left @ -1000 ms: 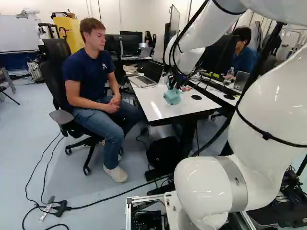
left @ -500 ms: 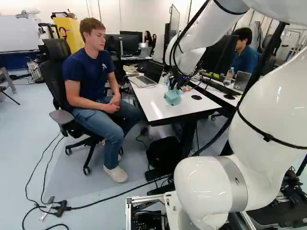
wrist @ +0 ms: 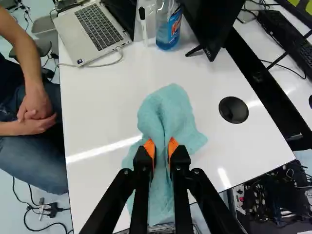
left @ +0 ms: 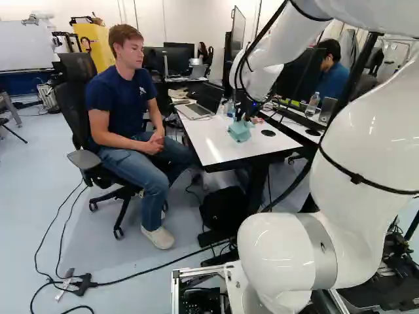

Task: Clean the table with the green towel

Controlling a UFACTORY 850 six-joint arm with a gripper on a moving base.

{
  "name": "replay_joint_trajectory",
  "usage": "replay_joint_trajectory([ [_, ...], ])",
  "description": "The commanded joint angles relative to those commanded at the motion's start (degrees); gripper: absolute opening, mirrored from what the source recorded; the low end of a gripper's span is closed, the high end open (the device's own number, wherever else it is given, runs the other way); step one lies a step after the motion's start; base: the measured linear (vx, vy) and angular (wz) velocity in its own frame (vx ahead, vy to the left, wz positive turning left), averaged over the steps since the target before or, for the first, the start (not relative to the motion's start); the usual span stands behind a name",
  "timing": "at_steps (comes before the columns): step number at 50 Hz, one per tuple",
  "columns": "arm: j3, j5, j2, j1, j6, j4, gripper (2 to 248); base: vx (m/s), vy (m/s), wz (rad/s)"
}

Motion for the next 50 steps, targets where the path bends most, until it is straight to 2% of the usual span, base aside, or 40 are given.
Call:
replay_joint_trajectory([
  [50,-9.17,0.00,-8.71,-7.36,0.00,0.00,51,0.000,0.000,0.000],
])
